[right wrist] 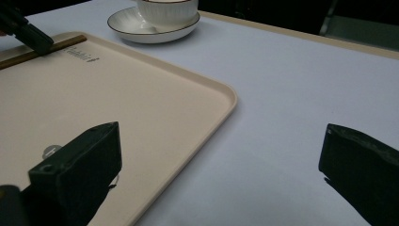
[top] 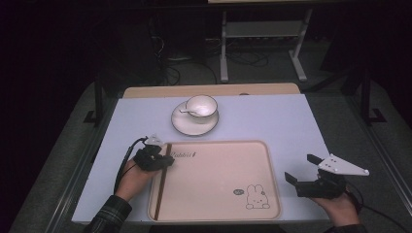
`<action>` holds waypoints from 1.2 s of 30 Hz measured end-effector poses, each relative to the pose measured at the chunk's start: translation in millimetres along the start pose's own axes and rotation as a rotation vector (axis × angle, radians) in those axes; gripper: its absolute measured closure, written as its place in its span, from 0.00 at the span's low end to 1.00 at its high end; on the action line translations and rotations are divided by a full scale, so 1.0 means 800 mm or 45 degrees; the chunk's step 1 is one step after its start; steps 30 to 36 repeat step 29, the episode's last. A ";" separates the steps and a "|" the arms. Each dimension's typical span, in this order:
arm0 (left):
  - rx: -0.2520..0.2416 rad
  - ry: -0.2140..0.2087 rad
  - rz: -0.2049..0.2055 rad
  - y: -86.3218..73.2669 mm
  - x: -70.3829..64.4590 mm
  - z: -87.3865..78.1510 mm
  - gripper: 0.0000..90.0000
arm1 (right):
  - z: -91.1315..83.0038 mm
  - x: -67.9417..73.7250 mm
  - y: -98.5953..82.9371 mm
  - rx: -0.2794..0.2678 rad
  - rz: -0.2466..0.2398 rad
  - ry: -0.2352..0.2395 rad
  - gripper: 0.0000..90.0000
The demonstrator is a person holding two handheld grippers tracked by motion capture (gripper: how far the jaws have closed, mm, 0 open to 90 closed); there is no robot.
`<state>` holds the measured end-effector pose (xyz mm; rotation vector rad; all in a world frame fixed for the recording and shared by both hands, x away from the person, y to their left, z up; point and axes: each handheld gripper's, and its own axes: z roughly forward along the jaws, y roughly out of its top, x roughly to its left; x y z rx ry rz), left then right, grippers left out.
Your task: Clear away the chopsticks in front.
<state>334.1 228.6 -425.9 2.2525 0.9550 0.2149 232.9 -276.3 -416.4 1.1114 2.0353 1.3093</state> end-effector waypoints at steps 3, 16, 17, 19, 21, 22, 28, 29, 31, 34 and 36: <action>-0.057 0.010 0.010 0.000 -0.002 -0.012 0.82 | 0.000 0.000 0.000 -0.001 -0.001 0.001 0.00; -0.283 0.051 -0.001 -0.048 0.010 -0.079 0.32 | 0.001 0.001 0.000 0.005 -0.004 0.004 0.00; -0.286 0.053 0.000 -0.052 0.010 -0.080 0.29 | 0.001 0.001 0.000 0.003 -0.005 0.005 0.00; -0.291 0.057 0.002 -0.059 0.010 -0.082 0.21 | 0.001 0.001 0.000 0.003 -0.005 0.006 0.00; -0.295 0.067 0.000 -0.064 0.009 -0.082 0.19 | 0.000 0.001 0.000 0.003 -0.004 0.007 0.00; -0.299 0.060 -0.004 -0.067 0.008 -0.083 0.19 | 0.000 0.001 0.000 0.001 -0.004 0.006 0.00; -0.300 0.055 -0.006 -0.071 0.006 -0.083 0.19 | 0.001 0.001 0.001 0.003 -0.009 0.009 0.00; -0.295 0.058 -0.006 -0.072 0.007 -0.083 0.19 | 0.001 0.001 0.001 0.003 -0.009 0.009 0.00; -0.295 0.058 -0.006 -0.072 0.007 -0.083 0.19 | 0.001 0.001 0.001 0.003 -0.009 0.009 0.00; -0.295 0.058 -0.006 -0.072 0.007 -0.083 0.19 | 0.001 0.001 0.001 0.003 -0.009 0.009 0.00; -0.295 0.058 -0.006 -0.072 0.007 -0.083 0.19 | 0.001 0.001 0.001 0.003 -0.009 0.009 0.00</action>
